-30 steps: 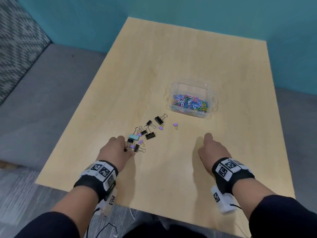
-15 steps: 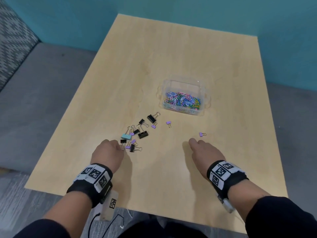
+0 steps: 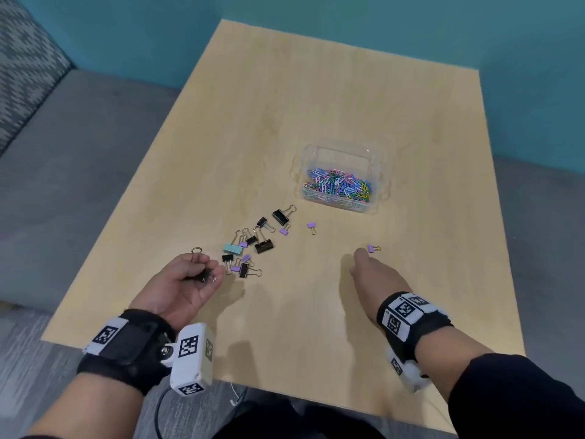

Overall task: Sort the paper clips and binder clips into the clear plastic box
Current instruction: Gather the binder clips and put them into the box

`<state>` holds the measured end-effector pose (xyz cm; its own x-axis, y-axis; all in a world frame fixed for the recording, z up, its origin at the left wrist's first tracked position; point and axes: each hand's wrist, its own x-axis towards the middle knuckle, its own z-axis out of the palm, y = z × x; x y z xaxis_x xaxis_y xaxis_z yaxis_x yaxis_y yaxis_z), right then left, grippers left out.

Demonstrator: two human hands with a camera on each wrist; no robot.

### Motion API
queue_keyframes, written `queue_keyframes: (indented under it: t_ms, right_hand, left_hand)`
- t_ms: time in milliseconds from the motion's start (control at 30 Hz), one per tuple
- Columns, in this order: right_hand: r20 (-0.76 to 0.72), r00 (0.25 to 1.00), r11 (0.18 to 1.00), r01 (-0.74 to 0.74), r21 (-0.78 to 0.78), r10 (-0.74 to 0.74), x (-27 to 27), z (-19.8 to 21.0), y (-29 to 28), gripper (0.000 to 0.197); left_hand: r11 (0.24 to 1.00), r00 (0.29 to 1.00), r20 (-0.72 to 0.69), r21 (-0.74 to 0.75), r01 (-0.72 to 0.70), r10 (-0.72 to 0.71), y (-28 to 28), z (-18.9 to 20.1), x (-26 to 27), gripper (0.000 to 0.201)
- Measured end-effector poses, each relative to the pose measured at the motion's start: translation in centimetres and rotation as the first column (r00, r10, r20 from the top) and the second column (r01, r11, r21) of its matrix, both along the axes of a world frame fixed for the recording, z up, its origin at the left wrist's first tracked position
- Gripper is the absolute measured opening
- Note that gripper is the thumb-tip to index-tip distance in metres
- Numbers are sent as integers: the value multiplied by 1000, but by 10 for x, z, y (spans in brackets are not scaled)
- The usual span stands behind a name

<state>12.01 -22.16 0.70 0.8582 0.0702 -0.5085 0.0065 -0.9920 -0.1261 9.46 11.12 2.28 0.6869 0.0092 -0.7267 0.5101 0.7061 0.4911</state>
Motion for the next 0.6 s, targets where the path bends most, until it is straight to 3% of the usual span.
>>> queue_keyframes:
  t_ms: [133,200,233,267,300,333,367,400,433,467,533,567,600]
  right_hand:
    - [-16,994,994,110,15,-110,3,6,0,32]
    - [26,971,963,231,139,-237,0,8,-6,29]
    - [26,929,897,348,273,-368,-1,7,-9,29]
    - [-30,833,737,504,450,-552,-1,5,-13,30]
    - [-180,667,445,649,617,-723,0,3,-17,29]
    - [-403,476,87,723,685,-782,1,4,-21,27]
    - [-613,322,-231,723,651,-721,1,7,-25,24]
    - [-757,232,-437,698,567,-611,1,11,-29,20]
    - [-840,182,-555,676,484,-511,2,14,-33,15]
    - [-878,167,-605,667,436,-448,4,17,-36,13]
    - [-877,191,-583,683,441,-440,10,19,-38,17]
    - [-841,225,-519,700,491,-493,14,22,-38,16]
    - [-766,281,-401,719,567,-579,18,22,-38,14]
  left_hand:
    - [994,997,-78,113,0,9,-5,-10,3,13]
    - [958,990,-139,278,65,-27,-7,-17,5,13]
    - [913,986,-157,393,115,-56,-9,-19,6,11]
    - [833,981,-168,524,176,-101,-11,-21,7,9]
    - [709,970,-179,662,243,-165,-15,-20,8,9]
    - [541,950,-201,785,301,-238,-21,-17,9,11]
    - [352,919,-228,872,340,-322,-28,-12,10,12]
    - [175,870,-263,916,361,-416,-36,-8,12,14]
    - [23,805,-308,929,370,-508,-43,-7,13,16]
    - [-106,727,-357,924,368,-586,-48,-8,14,20]
    - [-287,588,-462,884,369,-664,-53,-14,16,30]
    - [-318,555,-488,869,379,-674,-53,-17,16,32]
    - [-317,543,-494,865,389,-679,-51,-18,17,31]
